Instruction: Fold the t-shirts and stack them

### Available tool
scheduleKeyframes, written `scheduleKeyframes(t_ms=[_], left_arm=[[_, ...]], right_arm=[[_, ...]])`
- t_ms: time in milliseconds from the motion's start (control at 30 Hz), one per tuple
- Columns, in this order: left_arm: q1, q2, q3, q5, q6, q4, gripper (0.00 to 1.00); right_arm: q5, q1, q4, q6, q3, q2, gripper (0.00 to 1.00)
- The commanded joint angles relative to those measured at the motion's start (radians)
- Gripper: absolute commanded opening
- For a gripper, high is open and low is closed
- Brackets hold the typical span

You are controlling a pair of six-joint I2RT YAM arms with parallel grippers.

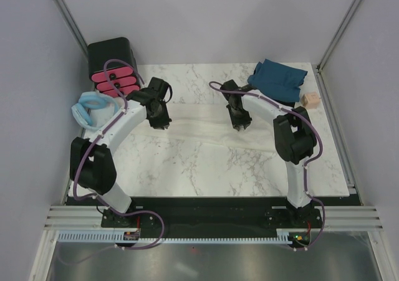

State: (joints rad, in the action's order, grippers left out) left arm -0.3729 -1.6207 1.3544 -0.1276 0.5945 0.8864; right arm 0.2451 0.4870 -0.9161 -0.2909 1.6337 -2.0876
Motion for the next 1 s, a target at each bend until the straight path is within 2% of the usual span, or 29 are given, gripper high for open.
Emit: scheduleKeyframes(t_ms=[0, 100, 200, 233, 267, 533, 700, 967], left_arm=[[-0.006, -0.011, 0.023, 0.005, -0.002, -0.018, 0.21], [-0.006, -0.022, 0.028, 0.014, -0.002, -0.02, 0.21], [-0.008, -0.027, 0.029, 0.023, 0.004, -0.018, 0.2], [-0.008, -0.031, 0.031, 0.025, 0.005, -0.018, 0.2], [-0.006, -0.033, 0.031, 0.025, 0.005, -0.02, 0.2], [-0.006, -0.039, 0.041, 0.037, 0.008, -0.02, 0.2], [-0.006, -0.053, 0.048, 0.074, 0.008, -0.018, 0.2], [-0.006, -0.074, 0.091, 0.094, -0.016, -0.017, 0.2]], right_arm=[[0.076, 0.001, -0.015, -0.007, 0.087, 0.014, 0.35], [0.071, -0.001, -0.015, -0.014, 0.107, 0.021, 0.34], [0.074, 0.001, -0.017, -0.017, 0.127, 0.011, 0.16], [0.072, -0.001, -0.018, -0.013, 0.13, 0.006, 0.05], [0.069, 0.001, -0.021, -0.01, 0.136, -0.005, 0.03], [0.062, -0.001, -0.049, 0.006, 0.222, -0.022, 0.0], [0.062, -0.001, -0.098, 0.012, 0.345, -0.087, 0.0], [0.034, 0.001, -0.099, 0.001, 0.446, -0.146, 0.0]])
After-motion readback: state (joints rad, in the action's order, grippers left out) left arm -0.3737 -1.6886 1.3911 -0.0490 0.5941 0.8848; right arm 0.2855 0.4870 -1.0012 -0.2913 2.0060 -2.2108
